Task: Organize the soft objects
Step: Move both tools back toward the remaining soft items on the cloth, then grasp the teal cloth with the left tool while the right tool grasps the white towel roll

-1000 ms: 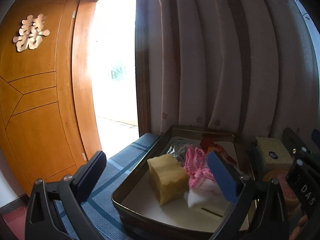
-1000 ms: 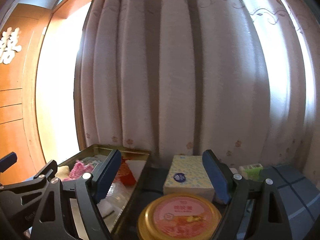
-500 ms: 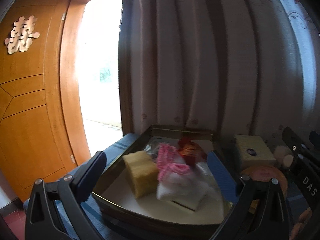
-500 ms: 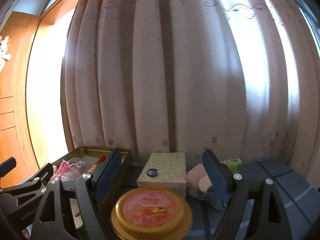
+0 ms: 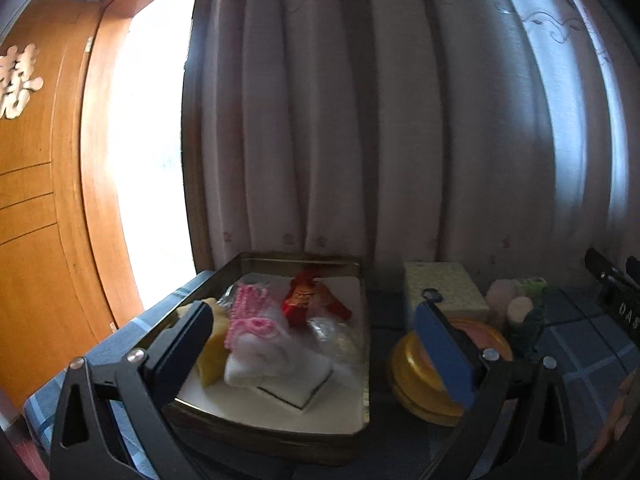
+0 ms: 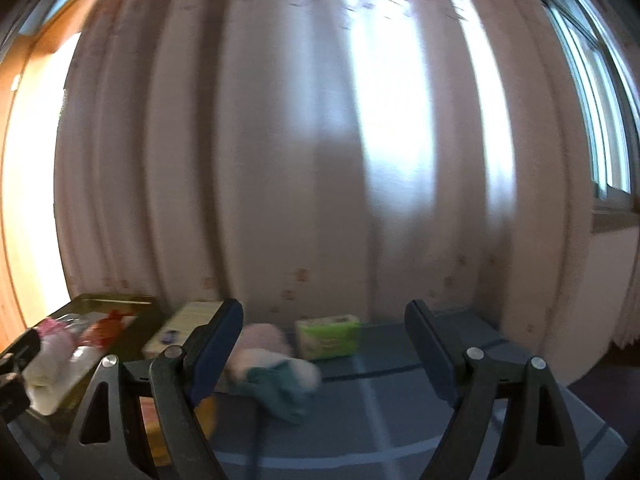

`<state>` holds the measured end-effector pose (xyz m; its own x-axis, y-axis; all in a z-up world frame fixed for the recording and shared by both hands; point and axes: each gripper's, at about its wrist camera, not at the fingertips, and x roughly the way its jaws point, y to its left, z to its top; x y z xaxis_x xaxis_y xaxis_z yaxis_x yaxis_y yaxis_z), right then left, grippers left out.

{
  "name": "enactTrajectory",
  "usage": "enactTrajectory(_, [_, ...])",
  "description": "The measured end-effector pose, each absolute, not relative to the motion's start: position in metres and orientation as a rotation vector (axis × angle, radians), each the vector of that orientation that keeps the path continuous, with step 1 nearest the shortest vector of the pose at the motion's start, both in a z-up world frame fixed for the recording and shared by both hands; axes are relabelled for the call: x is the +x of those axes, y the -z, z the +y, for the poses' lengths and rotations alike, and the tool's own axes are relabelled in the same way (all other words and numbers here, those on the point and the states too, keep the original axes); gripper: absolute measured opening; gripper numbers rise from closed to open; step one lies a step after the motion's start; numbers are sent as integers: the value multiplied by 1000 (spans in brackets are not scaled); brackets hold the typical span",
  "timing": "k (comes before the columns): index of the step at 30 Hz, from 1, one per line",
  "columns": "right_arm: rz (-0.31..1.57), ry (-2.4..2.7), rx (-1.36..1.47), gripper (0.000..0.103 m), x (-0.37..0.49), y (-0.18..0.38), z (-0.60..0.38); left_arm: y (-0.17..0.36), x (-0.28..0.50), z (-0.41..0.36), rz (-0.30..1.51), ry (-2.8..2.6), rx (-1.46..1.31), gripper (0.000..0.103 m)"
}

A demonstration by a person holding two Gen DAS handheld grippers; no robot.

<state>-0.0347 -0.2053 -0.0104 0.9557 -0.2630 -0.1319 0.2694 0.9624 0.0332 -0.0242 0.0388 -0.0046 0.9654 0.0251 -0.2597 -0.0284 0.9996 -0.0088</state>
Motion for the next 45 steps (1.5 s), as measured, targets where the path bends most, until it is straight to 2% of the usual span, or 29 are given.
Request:
enactTrajectory(13, [187, 324, 49, 85, -41, 12, -264, 2, -27, -19, 267, 97, 35, 102])
enactTrajectory(15, [198, 320, 44, 85, -41, 13, -270, 2, -26, -38, 265, 139, 62, 95])
enactTrajectory(19, [202, 326, 47, 85, -44, 14, -283, 2, -23, -76, 280, 211, 112, 93])
enactTrajectory(21, [199, 326, 68, 85, -46, 14, -290, 3, -19, -93, 301, 246, 123, 85])
enactTrajectory(23, [204, 320, 81, 85, -46, 14, -297, 4, -14, -112, 327, 262, 139, 85])
enactTrajectory(25, [203, 319, 100, 85, -48, 14, -302, 6, -7, -132, 370, 271, 158, 84])
enactTrajectory(27, [196, 316, 129, 85, -50, 14, -308, 11, 3, -152, 431, 273, 188, 72])
enactTrajectory(29, [188, 320, 161, 85, -52, 14, -314, 18, 16, -169, 507, 258, 211, 67])
enactTrajectory(33, [180, 329, 239, 85, -57, 16, -329, 36, 47, -189, 702, 178, 185, 67])
enactTrajectory(41, [194, 324, 315, 85, -59, 20, -343, 55, 75, -205, 846, 79, 154, 64])
enactTrajectory(43, [195, 321, 308, 85, -59, 20, -341, 57, 77, -206, 856, 97, 138, 53])
enactTrajectory(45, [193, 322, 298, 85, -58, 20, -339, 58, 77, -203, 863, 146, 99, 27])
